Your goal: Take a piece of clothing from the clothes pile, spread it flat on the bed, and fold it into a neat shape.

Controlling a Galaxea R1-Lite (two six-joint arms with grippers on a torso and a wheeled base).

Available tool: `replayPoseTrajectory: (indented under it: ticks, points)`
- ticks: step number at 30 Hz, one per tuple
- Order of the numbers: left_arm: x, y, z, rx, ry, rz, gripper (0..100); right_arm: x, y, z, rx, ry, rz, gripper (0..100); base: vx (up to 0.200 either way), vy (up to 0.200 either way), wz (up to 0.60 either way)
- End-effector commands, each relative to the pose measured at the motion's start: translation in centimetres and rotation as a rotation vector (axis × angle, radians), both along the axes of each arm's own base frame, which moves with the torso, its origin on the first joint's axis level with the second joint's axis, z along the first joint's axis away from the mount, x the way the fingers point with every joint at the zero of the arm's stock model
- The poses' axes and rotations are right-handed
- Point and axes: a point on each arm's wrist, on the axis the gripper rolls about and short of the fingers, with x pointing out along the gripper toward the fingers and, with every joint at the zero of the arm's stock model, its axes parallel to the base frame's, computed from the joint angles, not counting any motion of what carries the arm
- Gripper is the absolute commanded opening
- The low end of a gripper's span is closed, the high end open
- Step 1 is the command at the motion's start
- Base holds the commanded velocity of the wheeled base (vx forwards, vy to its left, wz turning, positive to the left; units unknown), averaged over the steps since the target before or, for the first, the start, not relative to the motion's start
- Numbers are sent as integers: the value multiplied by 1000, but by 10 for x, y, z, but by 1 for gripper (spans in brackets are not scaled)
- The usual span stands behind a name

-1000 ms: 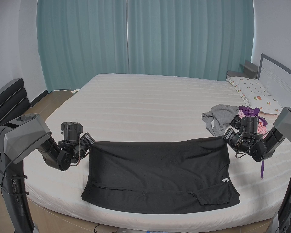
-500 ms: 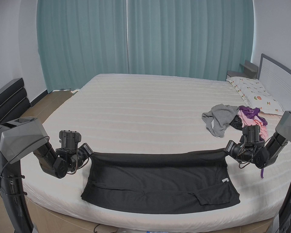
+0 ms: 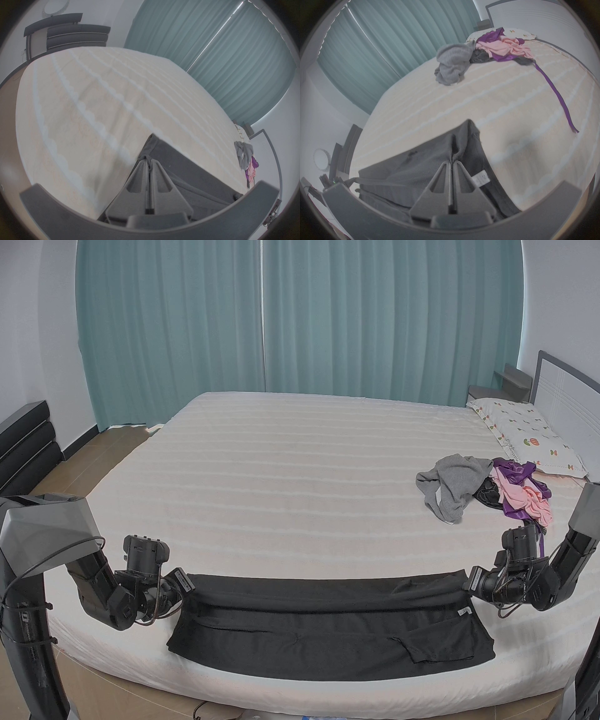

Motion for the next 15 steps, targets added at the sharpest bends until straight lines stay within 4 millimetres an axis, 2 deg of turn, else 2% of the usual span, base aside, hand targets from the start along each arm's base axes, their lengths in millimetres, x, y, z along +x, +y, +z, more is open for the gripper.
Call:
replayPoseTrajectory:
  ticks: [1, 10, 11, 12, 13, 15]
  points:
    - [-7, 0, -17, 4, 64, -6, 0, -8, 1, -21, -20, 85, 23, 0, 0, 0, 0]
    - [-15, -2, -18, 8, 90, -18, 0, -13, -1, -26, -38, 108, 37, 0, 0, 0, 0]
    - [-15, -2, -19, 8, 90, -18, 100, -13, -1, -27, -40, 113, 39, 0, 0, 0, 0]
    - [-16, -2, -20, 10, 94, -19, 100, -14, -1, -28, -43, 118, 43, 0, 0, 0, 0]
    - [-16, -2, -21, 11, 99, -21, 100, -15, 0, -29, -44, 124, 48, 100, 0, 0, 0]
    - [-19, -5, -21, 11, 105, -29, 100, -15, 0, -30, -51, 126, 56, 100, 0, 0, 0]
